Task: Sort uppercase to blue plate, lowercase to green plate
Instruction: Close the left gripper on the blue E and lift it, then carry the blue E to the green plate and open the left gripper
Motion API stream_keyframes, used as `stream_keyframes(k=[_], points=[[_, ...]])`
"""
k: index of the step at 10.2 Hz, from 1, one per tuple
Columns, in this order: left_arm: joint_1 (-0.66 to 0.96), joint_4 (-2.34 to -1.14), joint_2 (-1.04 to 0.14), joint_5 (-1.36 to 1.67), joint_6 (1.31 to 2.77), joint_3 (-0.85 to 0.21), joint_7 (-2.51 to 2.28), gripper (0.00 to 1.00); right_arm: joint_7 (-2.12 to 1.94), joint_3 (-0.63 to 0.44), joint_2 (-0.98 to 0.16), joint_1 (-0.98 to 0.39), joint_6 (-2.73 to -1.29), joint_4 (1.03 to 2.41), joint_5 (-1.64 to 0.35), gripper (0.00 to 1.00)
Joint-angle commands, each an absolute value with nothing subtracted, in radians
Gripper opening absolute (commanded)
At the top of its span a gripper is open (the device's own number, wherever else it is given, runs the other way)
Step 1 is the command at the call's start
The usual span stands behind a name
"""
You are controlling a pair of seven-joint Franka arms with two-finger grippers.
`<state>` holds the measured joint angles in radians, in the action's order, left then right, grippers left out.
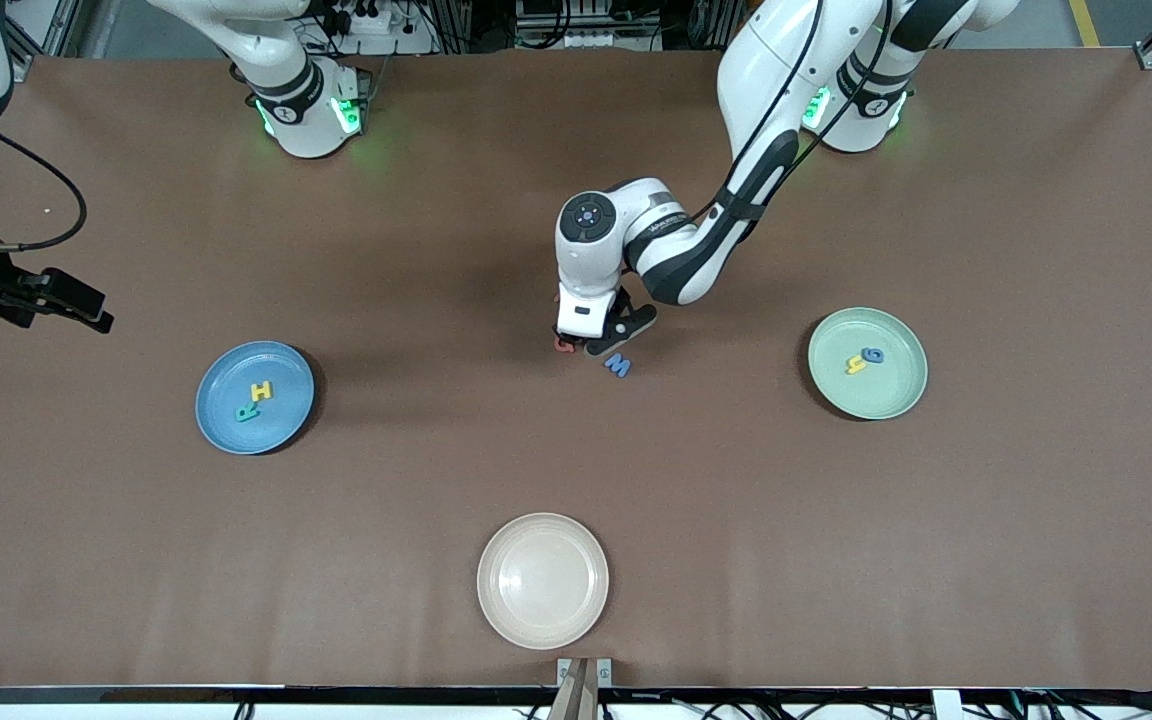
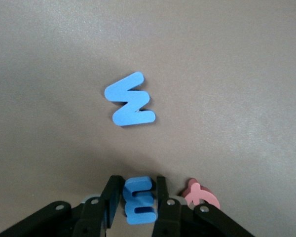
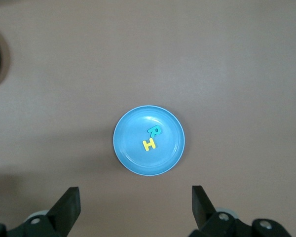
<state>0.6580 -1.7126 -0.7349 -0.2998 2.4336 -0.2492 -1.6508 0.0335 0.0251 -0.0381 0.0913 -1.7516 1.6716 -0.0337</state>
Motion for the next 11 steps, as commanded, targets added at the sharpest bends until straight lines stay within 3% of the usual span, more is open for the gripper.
stream_keyframes(k=[1, 6, 11], points=[[0.663, -1.71, -0.733, -0.281, 2.427, -0.249, -1.66, 0.32, 0.026, 0.031, -0.029, 0.112, -1.718, 1.674, -0.041, 1.0], [0.66, -1.698, -0.706, -0.288, 2.383, -0.249, -1.643, 0.0, 0.02, 0.032, 0.011, 0.106, -1.672, 1.666, -0.04, 1.0], [0.617, -1.716, -0.605, -0.288, 2.192, -0.25, -1.354, 0.0, 0.034, 0.038, 0.015, 0.081, -1.67, 1.663, -0.049, 1.0]])
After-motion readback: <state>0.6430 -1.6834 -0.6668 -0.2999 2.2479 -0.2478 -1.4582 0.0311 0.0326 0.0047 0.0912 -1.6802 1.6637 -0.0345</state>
